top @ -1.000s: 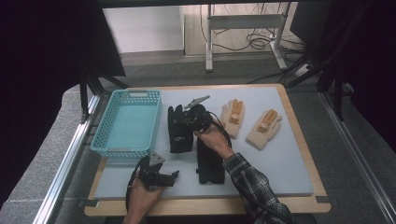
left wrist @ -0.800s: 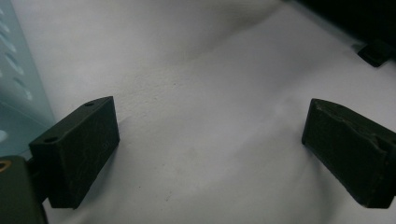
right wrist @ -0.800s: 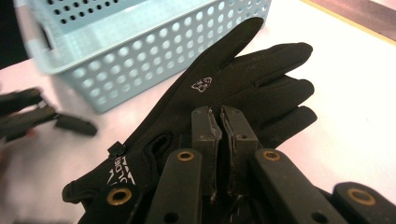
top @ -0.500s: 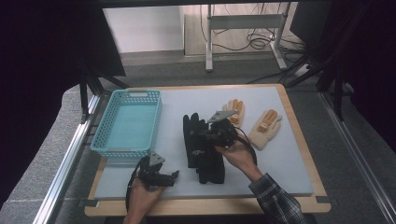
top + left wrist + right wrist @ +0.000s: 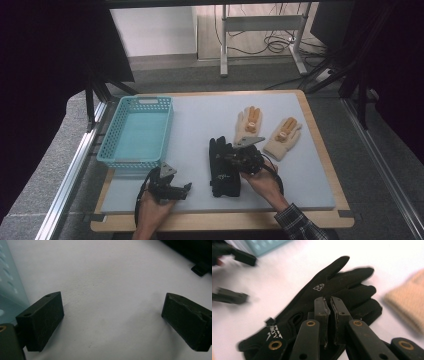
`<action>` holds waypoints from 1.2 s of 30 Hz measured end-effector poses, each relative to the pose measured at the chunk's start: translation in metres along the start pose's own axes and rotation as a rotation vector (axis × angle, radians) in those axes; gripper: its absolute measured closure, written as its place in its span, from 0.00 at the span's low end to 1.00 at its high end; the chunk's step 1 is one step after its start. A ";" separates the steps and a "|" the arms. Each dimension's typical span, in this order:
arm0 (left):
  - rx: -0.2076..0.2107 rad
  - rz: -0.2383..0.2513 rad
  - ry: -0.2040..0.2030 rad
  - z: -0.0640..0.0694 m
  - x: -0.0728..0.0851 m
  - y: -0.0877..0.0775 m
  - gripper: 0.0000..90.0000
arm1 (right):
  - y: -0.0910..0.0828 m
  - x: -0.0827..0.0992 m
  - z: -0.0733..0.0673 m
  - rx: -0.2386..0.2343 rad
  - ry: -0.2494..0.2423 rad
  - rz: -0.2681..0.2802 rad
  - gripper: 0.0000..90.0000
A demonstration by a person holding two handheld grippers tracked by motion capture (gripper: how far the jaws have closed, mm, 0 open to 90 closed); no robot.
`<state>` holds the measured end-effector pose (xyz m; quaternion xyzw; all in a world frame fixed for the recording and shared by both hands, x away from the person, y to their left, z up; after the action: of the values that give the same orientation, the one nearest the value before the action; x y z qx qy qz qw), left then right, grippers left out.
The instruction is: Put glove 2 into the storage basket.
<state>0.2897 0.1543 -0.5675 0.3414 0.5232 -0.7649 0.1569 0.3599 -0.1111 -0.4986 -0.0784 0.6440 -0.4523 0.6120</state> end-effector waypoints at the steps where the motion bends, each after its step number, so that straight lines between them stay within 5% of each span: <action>1: 0.000 0.000 0.000 0.000 0.000 0.000 0.05 | 0.004 0.004 -0.001 0.009 0.005 -0.005 0.91; 6: 0.000 0.000 0.001 0.000 0.000 0.000 0.05 | 0.010 0.015 -0.005 0.020 0.013 -0.020 0.75; 13: 0.000 0.000 0.000 0.000 0.000 0.000 0.05 | -0.014 0.012 0.005 0.042 0.010 0.043 0.59; 19: 0.000 0.000 -0.002 0.000 0.000 0.000 0.05 | -0.032 0.032 0.013 0.049 0.024 0.047 0.48; 26: 0.000 0.000 -0.002 0.000 0.000 0.000 0.05 | -0.033 0.066 0.009 -0.008 0.048 -0.014 0.86; 36: -0.028 0.011 -0.036 -0.004 0.001 -0.002 0.04 | -0.016 0.075 -0.018 -0.098 -0.008 0.004 0.95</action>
<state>0.2891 0.1586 -0.5672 0.3283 0.5292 -0.7626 0.1750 0.3193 -0.1607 -0.5447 -0.1089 0.6630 -0.4187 0.6110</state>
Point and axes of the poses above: each handheld gripper's, and its own axes: y roughly forward along the jaws, x roughly out of its underside, z roughly to its right, the point moved 2 cm from there along y, roughly forward along the jaws, and after that the axes turned 14 degrees about -y, right-handed, at the moved point
